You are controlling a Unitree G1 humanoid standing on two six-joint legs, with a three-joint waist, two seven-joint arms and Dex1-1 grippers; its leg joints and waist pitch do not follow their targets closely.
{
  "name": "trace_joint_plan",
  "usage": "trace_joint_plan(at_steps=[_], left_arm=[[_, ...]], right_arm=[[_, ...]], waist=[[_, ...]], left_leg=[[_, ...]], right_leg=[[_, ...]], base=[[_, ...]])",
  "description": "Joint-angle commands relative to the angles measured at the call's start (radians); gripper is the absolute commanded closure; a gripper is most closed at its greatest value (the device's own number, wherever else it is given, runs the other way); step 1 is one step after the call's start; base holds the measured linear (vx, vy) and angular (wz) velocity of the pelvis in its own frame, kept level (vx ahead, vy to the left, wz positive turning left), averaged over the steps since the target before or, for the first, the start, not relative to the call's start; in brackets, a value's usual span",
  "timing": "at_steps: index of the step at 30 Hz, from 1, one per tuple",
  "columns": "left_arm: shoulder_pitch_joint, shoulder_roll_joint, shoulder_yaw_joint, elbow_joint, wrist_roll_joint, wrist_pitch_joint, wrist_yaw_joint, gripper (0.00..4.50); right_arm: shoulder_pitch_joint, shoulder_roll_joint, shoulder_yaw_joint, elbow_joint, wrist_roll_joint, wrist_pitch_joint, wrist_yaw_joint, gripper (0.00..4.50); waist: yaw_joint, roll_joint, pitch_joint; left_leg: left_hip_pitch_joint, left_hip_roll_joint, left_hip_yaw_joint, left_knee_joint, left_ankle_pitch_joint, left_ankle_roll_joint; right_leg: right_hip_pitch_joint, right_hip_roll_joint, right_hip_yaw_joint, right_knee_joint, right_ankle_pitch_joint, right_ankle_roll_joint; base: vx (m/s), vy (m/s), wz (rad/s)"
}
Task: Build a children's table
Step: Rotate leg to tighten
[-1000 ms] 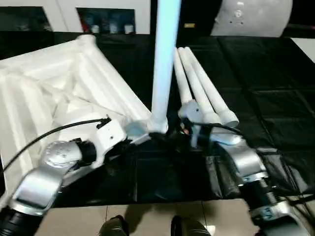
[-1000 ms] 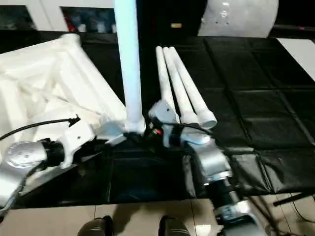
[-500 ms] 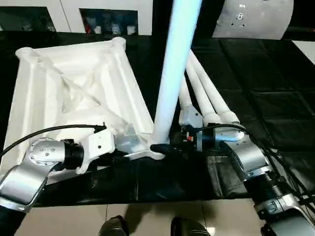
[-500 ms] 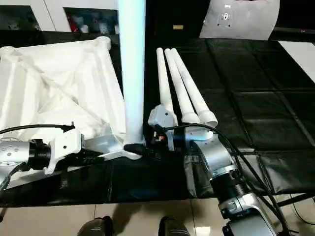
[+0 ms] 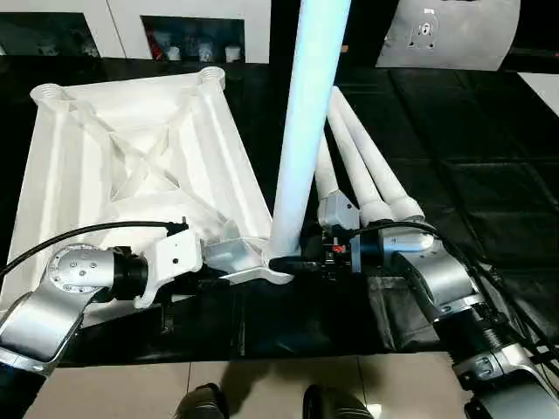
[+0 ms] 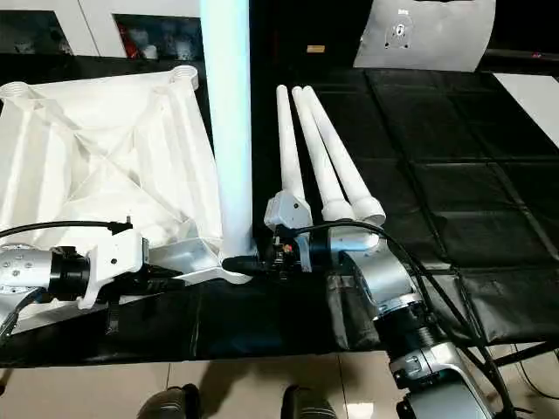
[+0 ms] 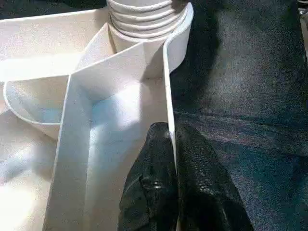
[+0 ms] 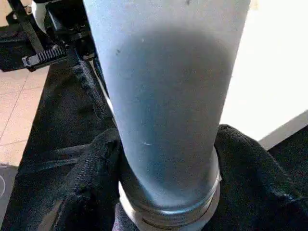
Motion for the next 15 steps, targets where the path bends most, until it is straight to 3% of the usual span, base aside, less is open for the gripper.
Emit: trace_joint_plan(at_steps=[1, 9, 11, 12, 14, 15], left_arm=[[0.011, 0.014, -0.044, -0.005, 0.010, -0.029, -0.055, 4.50], [0.021, 0.001, -0.031, -0.017, -0.004, -0.003, -0.028, 4.50], [0.022, -0.026, -0.010, -0.038, -0.016, 0.054, 0.026, 4.50], [0.020, -0.057, 0.006, -0.056, -0.020, 0.100, 0.080, 4.50], [0.014, -0.130, 0.034, -0.115, -0.019, 0.213, 0.207, 4.50], [0.014, -0.146, 0.036, -0.135, -0.015, 0.241, 0.236, 4.50]], right_arm=[[-0.004, -0.008, 0.012, 0.019, -0.005, -0.001, 0.011, 1.90], [0.008, 0.006, 0.023, 0.021, -0.014, 0.016, -0.009, 1.94], [0.020, 0.029, 0.018, 0.013, -0.011, 0.050, -0.053, 1.94], [0.027, 0.055, 0.011, 0.015, -0.018, 0.068, -0.106, 1.94], [0.036, 0.129, -0.007, 0.031, -0.038, 0.092, -0.250, 1.94], [0.037, 0.150, -0.012, 0.036, -0.041, 0.096, -0.285, 1.94]], waist=[[-0.002, 0.008, -0.073], [-0.003, 0.009, -0.072], [-0.006, 0.010, -0.070], [-0.006, 0.014, -0.066], [-0.010, 0.012, -0.063], [-0.010, 0.012, -0.063]], left_leg=[[0.027, 0.024, -0.004, -0.052, -0.161, 0.054], [0.027, 0.024, -0.005, -0.053, -0.168, 0.048], [0.026, 0.024, -0.004, -0.054, -0.174, 0.042], [0.027, 0.026, -0.004, -0.057, -0.195, 0.034], [0.028, 0.026, -0.008, -0.061, -0.243, -0.005], [0.028, 0.026, -0.008, -0.061, -0.243, -0.005]], right_leg=[[0.051, -0.044, 0.024, -0.055, -0.086, -0.240], [0.051, -0.044, 0.023, -0.056, -0.098, -0.237], [0.050, -0.044, 0.025, -0.056, -0.103, -0.239], [0.046, -0.044, 0.025, -0.059, -0.134, -0.236], [0.046, -0.046, 0.026, -0.068, -0.237, -0.215], [0.046, -0.046, 0.026, -0.068, -0.237, -0.215]], base=[[0.000, 0.000, 0.00], [0.000, 0.000, 0.00], [0.000, 0.000, 0.00], [0.000, 0.000, 0.00], [0.000, 0.000, 0.00], [0.000, 0.000, 0.00]])
